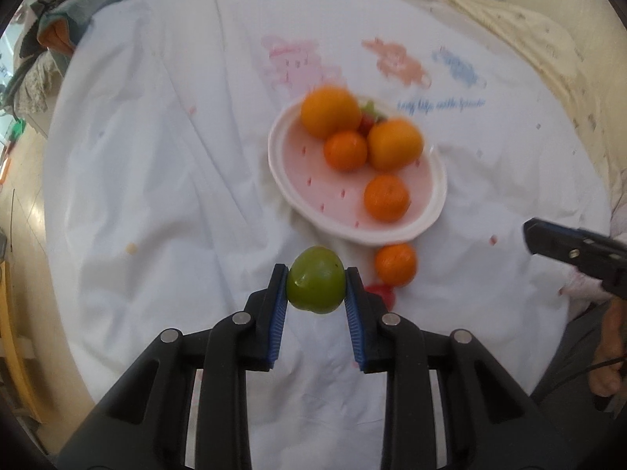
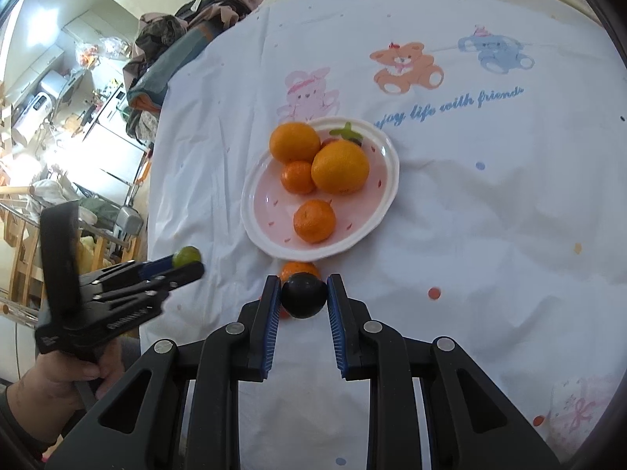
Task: Organize fruits
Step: 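Carry the plum with the right tool while the left tool carries the lime to the plate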
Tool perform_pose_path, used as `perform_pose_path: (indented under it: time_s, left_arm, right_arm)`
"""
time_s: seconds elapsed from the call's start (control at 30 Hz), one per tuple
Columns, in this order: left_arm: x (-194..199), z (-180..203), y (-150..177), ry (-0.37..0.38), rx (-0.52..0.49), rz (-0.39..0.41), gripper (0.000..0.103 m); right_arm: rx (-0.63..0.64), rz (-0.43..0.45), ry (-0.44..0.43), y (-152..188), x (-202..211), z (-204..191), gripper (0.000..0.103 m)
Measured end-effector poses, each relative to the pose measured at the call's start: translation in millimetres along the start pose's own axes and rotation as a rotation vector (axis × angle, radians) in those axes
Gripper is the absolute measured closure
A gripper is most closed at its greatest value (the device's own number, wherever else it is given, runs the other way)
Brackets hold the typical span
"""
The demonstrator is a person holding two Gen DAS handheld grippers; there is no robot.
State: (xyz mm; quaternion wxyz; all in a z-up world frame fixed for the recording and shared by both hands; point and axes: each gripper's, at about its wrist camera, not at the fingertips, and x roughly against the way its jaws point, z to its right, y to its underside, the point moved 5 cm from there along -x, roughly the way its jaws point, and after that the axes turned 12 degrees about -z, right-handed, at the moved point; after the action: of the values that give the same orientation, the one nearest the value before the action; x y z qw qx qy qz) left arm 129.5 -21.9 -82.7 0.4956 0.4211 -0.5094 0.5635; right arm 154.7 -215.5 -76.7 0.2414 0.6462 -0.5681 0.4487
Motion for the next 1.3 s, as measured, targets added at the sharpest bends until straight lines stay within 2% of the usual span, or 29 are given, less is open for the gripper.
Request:
perform_pose_path:
  time_s: [0.1,0.23,0.37,0.5,0.7,0.93,1.3]
  left_arm:
    - [19,0,-17,0.012,-0.015,0.035,0.078]
    - [18,5,-47,-0.022,-0.051,0.062,0.078]
    - [5,1,-73,-0.048,-0.048,0.08,0.078]
    - [-25,-4,-93,-0.063,-0.035,0.043,0.078]
    - [-57,0,-101,-0.09,-0.064,-0.003,0.078]
    - [-82,-2,-105,-0.107,-0.067,-0.04,0.078]
    - [-94,-5,-107,-0.117,-0.052,-0.059,0.078]
  right_arm:
    - [0.007,0.026,0.003,-13,8,2,0.078]
    - [-0.007,0.037,0.01,-37,7,11,0.078]
    - [-0.016,0.039,0.032,-64,-1,23,0.078]
    - [-0.04,0.024,0.05,-91,-17,41,0.078]
    - [-0.066,-0.051,0.066,-109,-54,66,0.078]
    - [-0.105,-0.12,0.042,-110,-82,80,0.078]
    - [-0.091,-0.132,0.031,-108,-85,75,0.077]
